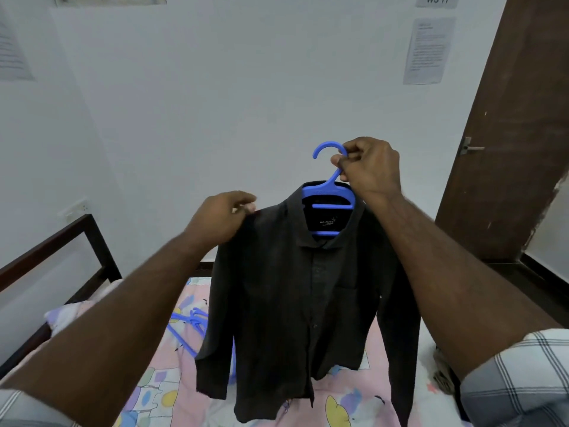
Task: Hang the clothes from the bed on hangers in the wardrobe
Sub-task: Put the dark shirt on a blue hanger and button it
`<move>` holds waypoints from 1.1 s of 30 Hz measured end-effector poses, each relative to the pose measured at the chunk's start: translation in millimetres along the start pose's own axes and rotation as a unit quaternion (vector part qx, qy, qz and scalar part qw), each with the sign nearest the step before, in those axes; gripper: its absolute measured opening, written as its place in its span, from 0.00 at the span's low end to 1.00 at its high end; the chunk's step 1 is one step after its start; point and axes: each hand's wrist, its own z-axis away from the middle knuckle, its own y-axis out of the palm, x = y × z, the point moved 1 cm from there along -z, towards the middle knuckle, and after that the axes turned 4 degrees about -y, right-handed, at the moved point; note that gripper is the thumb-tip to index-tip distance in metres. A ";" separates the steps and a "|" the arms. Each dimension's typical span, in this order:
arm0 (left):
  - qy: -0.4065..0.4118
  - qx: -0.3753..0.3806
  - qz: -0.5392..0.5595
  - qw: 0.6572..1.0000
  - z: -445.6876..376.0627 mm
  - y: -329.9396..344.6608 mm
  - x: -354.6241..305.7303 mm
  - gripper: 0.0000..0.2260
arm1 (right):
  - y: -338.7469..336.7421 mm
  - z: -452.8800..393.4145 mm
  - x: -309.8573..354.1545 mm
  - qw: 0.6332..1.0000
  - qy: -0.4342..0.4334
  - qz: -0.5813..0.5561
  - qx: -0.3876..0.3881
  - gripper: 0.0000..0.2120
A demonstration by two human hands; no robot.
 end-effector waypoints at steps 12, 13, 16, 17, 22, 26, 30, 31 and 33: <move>0.011 -0.002 0.072 0.997 -10.8 19.2 -36.9 0.06 | -16.3 -3.5 -13.7 0.993 0.001 -0.089 0.079 0.09; 0.008 -0.011 0.075 0.997 -12.9 14.4 -33.0 0.06 | -27.4 -4.7 -27.6 0.995 0.005 -0.051 0.089 0.10; -0.003 -0.033 0.082 0.996 -20.0 -1.7 -18.1 0.05 | -58.6 1.8 -72.4 0.985 0.063 0.005 0.163 0.16; -0.005 -0.037 0.086 0.996 -22.0 -6.2 -14.2 0.05 | -64.6 6.8 -84.7 0.977 0.085 0.000 0.194 0.18; -0.019 -0.034 0.112 0.993 -26.3 -19.7 -9.9 0.05 | -60.8 26.2 -116.5 0.967 0.087 0.014 0.239 0.08; -0.003 -0.029 0.103 0.994 -23.3 -25.7 -9.0 0.06 | -59.2 18.2 -114.7 0.978 0.074 0.021 0.196 0.08; -0.002 -0.030 0.094 0.995 -19.7 -35.7 -4.0 0.08 | -62.1 10.3 -102.3 0.970 0.064 0.028 0.235 0.08; -0.003 -0.030 0.092 0.995 -18.8 -37.5 -3.2 0.08 | -61.9 7.8 -99.3 0.969 0.058 0.041 0.237 0.07; -0.003 -0.032 0.098 0.995 -16.1 -39.8 -4.2 0.08 | -62.7 1.7 -94.8 0.981 0.052 0.019 0.184 0.06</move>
